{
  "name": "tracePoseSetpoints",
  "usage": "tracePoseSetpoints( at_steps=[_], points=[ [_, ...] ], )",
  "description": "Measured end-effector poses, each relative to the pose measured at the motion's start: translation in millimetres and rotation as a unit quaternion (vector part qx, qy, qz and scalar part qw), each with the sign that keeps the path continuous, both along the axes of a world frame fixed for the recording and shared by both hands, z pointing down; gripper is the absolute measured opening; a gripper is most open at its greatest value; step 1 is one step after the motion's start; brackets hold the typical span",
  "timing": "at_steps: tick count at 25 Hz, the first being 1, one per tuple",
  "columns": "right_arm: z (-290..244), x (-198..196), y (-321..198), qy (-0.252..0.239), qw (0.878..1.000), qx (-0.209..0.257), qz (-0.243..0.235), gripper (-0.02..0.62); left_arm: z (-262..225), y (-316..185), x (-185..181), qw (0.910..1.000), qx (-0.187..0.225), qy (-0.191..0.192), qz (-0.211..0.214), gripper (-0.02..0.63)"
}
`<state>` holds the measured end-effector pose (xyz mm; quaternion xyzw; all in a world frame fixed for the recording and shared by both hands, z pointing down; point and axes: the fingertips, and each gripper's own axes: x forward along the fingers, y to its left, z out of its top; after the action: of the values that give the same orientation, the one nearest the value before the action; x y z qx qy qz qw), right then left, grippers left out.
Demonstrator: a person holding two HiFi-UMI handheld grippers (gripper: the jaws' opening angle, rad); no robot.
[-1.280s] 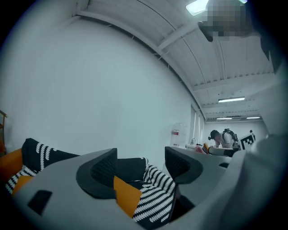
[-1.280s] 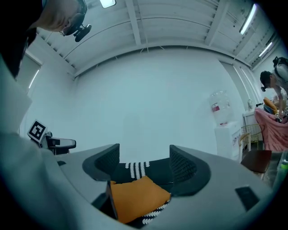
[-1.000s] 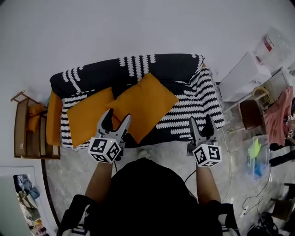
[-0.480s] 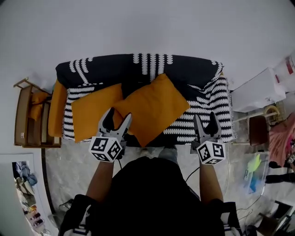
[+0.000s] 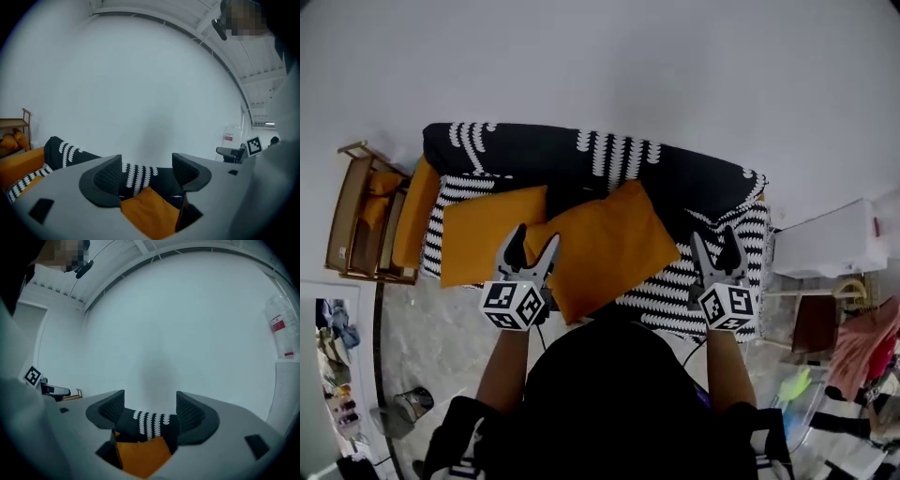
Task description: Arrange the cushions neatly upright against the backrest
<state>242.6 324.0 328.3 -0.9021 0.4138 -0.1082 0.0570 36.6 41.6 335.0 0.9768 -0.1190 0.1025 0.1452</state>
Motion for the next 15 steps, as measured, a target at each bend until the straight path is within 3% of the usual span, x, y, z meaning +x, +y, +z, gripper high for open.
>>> tracePoseSetpoints(
  at_steps=[7, 15],
  points=[
    [47.7, 64.3, -15.5, -0.044, 0.996, -0.038, -0.072, 0.354, 41.0, 6.5, 35.4, 0.9969, -0.001, -0.054, -0.057, 0.339],
    [139.8, 103.2, -47.9, -0.087, 0.974, -0.108, -0.177, 0.354, 120.4, 10.1, 35.8, 0.9818, -0.034, -0.125, -0.139, 0.339]
  ],
)
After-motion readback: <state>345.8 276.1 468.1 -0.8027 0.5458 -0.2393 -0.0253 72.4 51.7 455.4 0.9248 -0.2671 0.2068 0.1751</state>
